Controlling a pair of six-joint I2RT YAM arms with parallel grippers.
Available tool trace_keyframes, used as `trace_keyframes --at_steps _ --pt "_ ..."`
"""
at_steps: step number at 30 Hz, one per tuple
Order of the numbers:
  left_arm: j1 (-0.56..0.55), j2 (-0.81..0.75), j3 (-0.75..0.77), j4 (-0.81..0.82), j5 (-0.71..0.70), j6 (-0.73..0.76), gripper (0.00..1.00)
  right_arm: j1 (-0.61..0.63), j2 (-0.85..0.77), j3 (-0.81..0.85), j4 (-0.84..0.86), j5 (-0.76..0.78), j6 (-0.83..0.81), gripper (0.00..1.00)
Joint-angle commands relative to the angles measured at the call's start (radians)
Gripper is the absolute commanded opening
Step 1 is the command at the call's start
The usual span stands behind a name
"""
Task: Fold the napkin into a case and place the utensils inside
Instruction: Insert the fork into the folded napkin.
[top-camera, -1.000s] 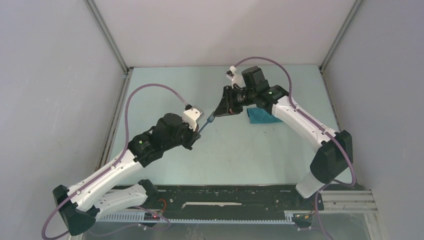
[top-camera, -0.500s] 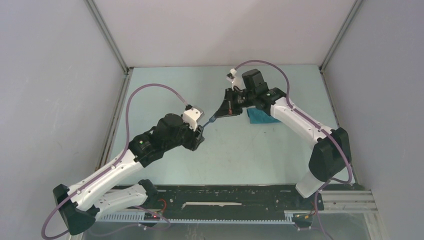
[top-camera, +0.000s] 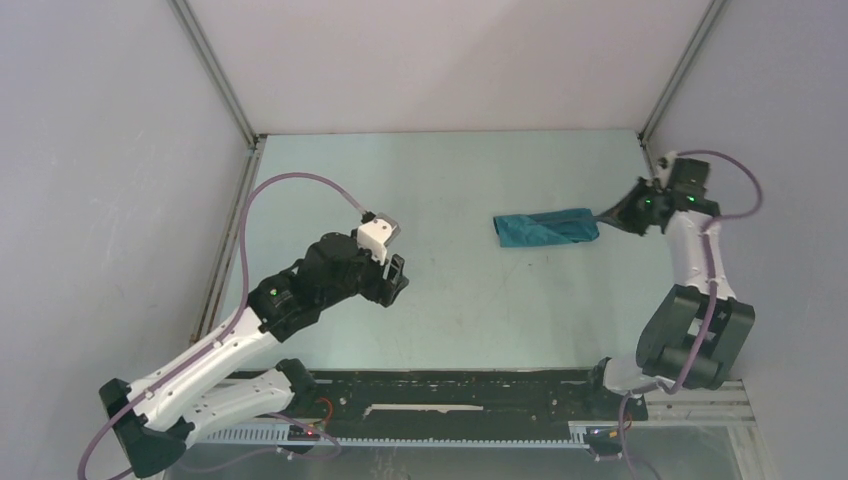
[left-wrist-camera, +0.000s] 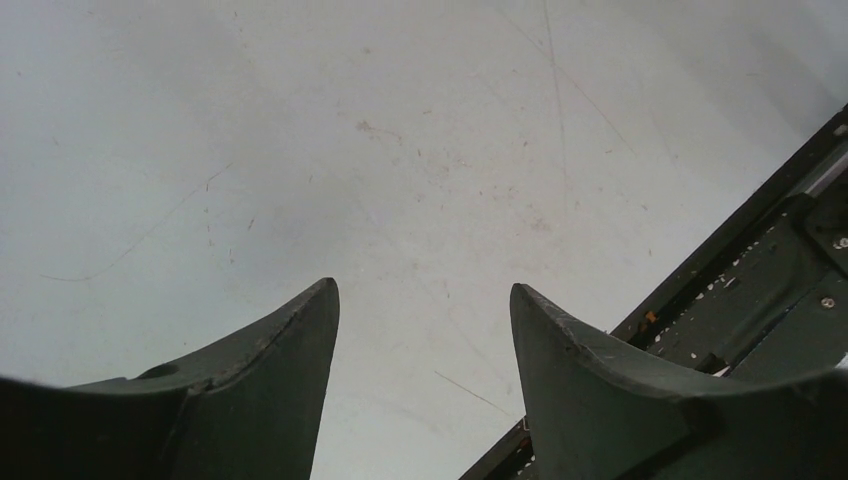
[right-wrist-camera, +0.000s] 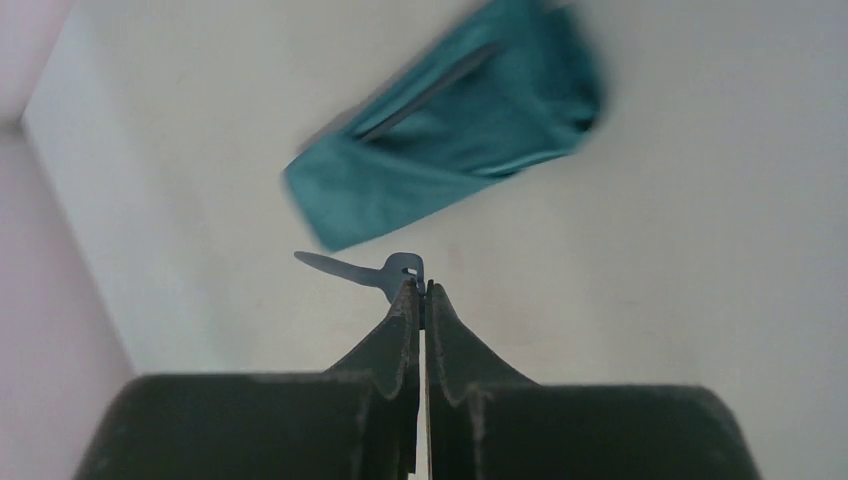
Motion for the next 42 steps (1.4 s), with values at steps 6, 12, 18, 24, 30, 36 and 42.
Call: trace_keyframes --at_steps 6,12,18,24,30,36,42 --pt "-0.006 -0.066 -0.027 0.054 0.027 -0.047 0.70 -0.247 0.036 -0.027 0.160 0.014 -0.197 0.00" --pt "-0.006 -0.047 -0.032 0.065 0.040 -0.051 0.70 -0.304 0.149 -0.017 0.252 -0.060 -0.243 0.00" --pt "-0.004 -0.010 -0.026 0.073 0.038 -0.048 0.70 -0.322 0.246 0.009 0.276 -0.105 -0.260 0.00" --pt "-0.005 0.012 -0.024 0.073 0.037 -0.044 0.70 -0.325 0.314 0.026 0.282 -0.165 -0.270 0.00" --pt "-0.003 0.014 -0.025 0.071 0.032 -0.040 0.70 -0.322 0.375 0.047 0.272 -0.228 -0.262 0.00" --pt "-0.005 0.012 -0.022 0.068 0.033 -0.039 0.70 -0.305 0.439 0.079 0.250 -0.280 -0.264 0.00" --pt "-0.004 0.010 -0.022 0.070 0.034 -0.038 0.70 -0.258 0.473 0.094 0.246 -0.277 -0.263 0.00"
